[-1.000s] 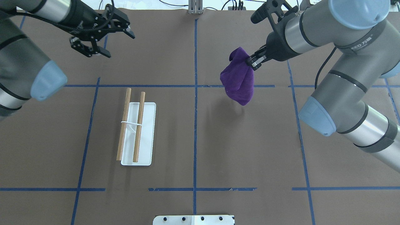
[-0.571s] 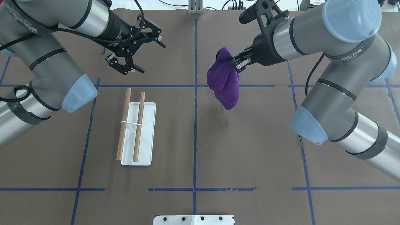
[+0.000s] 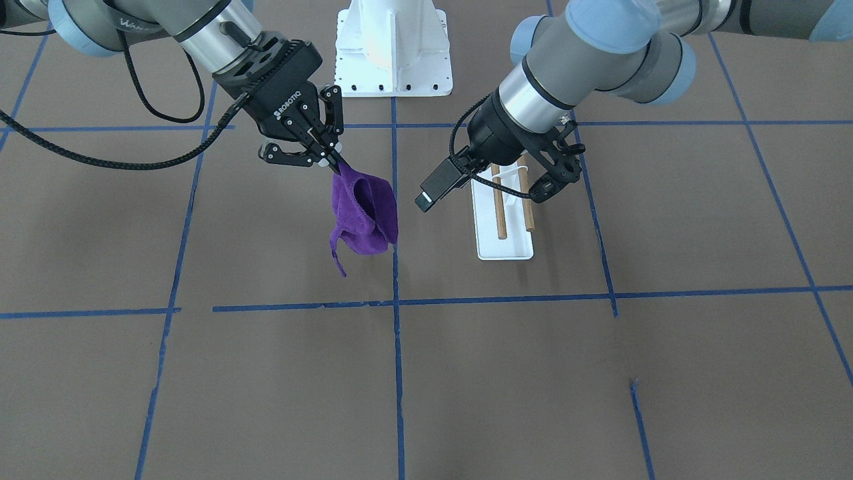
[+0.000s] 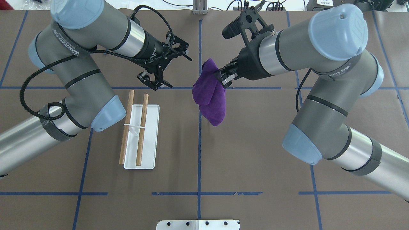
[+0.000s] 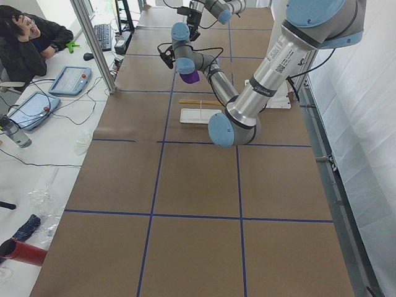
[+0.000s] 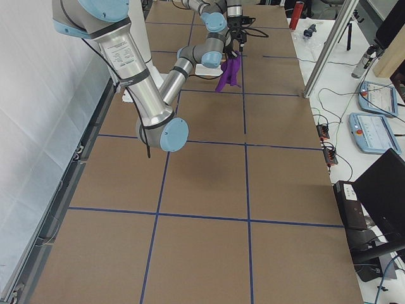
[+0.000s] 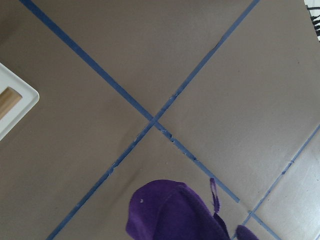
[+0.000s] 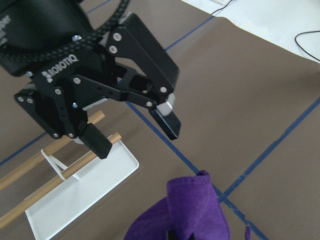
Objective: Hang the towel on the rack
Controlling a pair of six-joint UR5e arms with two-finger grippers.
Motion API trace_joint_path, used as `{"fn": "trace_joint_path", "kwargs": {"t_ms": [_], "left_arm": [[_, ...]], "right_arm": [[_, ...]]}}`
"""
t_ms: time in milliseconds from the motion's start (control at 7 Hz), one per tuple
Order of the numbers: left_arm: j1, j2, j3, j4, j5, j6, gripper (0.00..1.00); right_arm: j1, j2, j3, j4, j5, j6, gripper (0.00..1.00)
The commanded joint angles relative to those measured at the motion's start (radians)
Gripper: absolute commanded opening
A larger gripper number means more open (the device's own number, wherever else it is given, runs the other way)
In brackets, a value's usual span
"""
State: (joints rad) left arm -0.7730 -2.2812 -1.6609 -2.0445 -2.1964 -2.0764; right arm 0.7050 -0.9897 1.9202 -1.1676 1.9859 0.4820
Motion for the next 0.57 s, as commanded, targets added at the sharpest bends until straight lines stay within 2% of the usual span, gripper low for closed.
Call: {"fn": "trace_joint_path", "kwargs": {"t_ms": [0,429], "left_arm": [[0.014,-0.011,0.018,-0.008,0.003,-0.005,1.00],[0.037,-0.020,0.027,-0.008,0.003,-0.004,1.00]], "right_arm": [[-0.030,0.005,0.008,0.003,-0.004,-0.091,0.00],[-0.045,0.012,0.033,0.003,-0.006,-0.089,0.00]]}}
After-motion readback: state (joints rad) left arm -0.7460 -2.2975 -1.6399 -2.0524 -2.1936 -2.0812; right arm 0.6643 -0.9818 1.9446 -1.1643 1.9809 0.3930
